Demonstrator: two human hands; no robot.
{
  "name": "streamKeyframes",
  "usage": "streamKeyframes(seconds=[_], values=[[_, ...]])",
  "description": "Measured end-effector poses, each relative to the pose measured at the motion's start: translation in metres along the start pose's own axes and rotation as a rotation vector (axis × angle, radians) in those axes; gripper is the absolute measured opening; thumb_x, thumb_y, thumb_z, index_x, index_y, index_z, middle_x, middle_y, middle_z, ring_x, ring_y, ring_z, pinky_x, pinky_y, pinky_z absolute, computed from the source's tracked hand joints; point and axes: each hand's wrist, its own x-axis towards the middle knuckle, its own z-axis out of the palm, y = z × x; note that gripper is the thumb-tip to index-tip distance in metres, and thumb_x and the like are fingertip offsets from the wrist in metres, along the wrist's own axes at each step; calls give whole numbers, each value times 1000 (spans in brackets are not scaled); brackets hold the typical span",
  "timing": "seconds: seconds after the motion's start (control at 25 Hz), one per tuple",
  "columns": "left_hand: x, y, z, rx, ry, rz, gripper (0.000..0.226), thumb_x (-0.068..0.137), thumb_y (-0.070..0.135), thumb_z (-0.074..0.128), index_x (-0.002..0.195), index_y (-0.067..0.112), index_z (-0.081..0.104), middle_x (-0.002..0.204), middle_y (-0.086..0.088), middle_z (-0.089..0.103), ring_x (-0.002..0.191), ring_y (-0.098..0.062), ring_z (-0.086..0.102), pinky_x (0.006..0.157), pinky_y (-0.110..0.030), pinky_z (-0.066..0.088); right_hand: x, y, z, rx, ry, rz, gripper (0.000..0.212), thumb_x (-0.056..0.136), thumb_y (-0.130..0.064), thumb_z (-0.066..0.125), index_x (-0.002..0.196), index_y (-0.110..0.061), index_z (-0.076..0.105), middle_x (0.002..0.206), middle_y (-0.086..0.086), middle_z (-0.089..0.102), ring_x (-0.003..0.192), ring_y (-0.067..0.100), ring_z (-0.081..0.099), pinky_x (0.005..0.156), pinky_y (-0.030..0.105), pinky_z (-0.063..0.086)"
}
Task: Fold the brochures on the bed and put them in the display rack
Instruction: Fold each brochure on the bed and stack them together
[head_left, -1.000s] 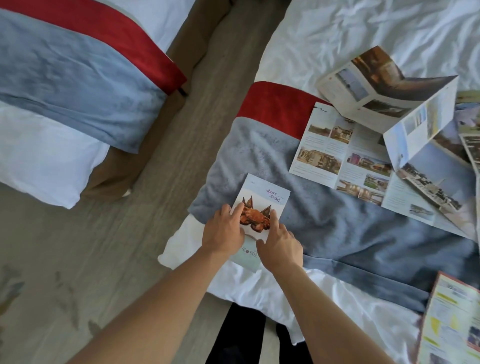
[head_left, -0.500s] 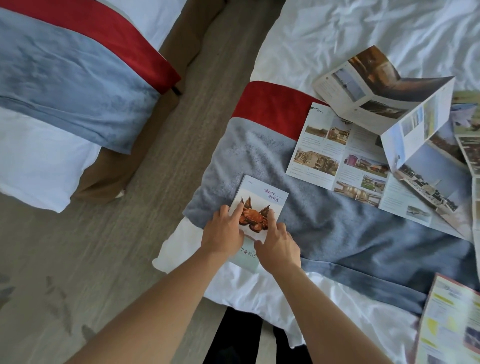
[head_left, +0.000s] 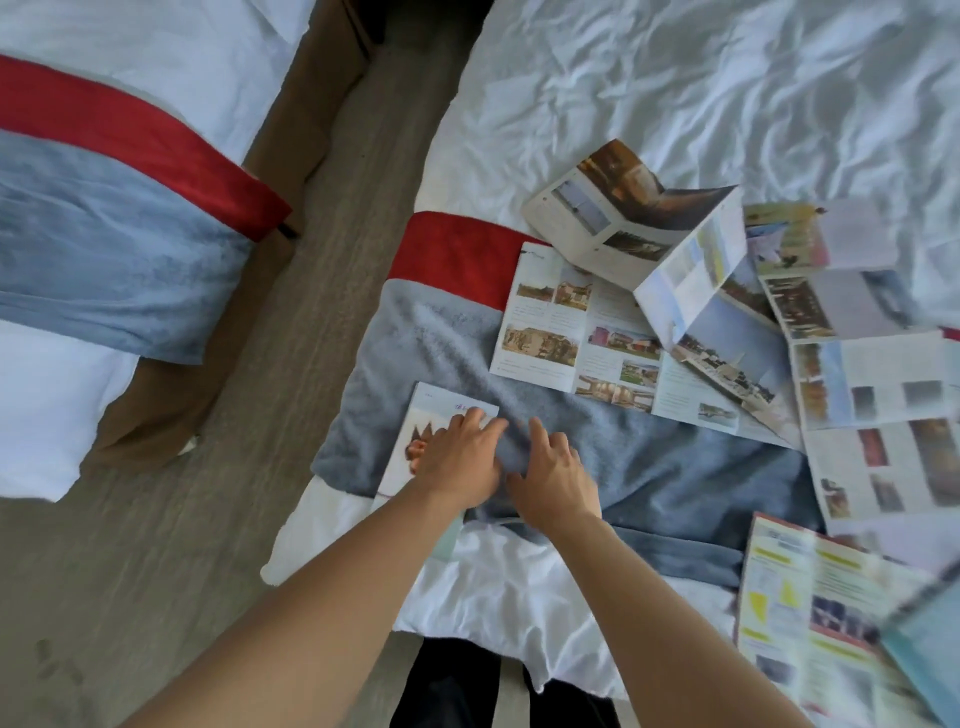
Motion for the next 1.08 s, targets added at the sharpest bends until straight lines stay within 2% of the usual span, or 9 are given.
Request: streamKeyframes(seconds=[0.24, 0.48, 0.64, 0.8, 0.92, 1.08], values=[[22, 111, -8, 56, -39, 175, 52, 93, 26, 54, 144, 21, 43, 140, -7, 44, 126, -32, 46, 93, -47, 47, -30, 85, -70, 89, 121, 105, 71, 94, -38, 56, 154, -23, 21, 148, 7, 41, 134, 30, 43, 99, 44, 43], [20, 243, 61, 84, -108, 232, 55, 92, 31, 54, 145, 22, 41, 140, -7, 44, 129, -31, 44, 100, -44, 43, -85, 234, -86, 146, 134, 257, 76, 91, -36, 57, 156, -21, 19, 151, 9, 39, 134, 31, 44, 100, 43, 42], [8, 308, 121, 21, -143, 129, 46, 89, 29, 55, 134, 19, 49, 133, -9, 49, 126, -31, 47, 97, -42, 44, -120, 329, -85, 111, 109, 310, 75, 92, -37, 55, 155, -22, 19, 148, 8, 42, 130, 31, 47, 95, 44, 45], [1, 350, 153, -72, -158, 8, 38, 87, 29, 57, 124, 21, 53, 121, -6, 52, 117, -29, 53, 96, -45, 50, -146, 397, -86, 118, 84, 335, 64, 90, -33, 56, 146, -23, 28, 139, 8, 49, 123, 29, 50, 95, 46, 47], [2, 363, 157, -134, -130, -95, 34, 85, 27, 57, 119, 23, 56, 114, -4, 52, 108, -27, 58, 90, -45, 54, -153, 423, -88, 125, 61, 320, 61, 88, -30, 55, 144, -23, 30, 131, 7, 52, 114, 27, 52, 95, 46, 49], [6, 365, 162, -104, -161, -156, 40, 86, 29, 57, 125, 24, 51, 116, -4, 51, 105, -27, 60, 85, -46, 57, -148, 433, -83, 147, 50, 313, 60, 90, -34, 55, 144, -24, 30, 131, 6, 51, 113, 26, 52, 92, 44, 50]])
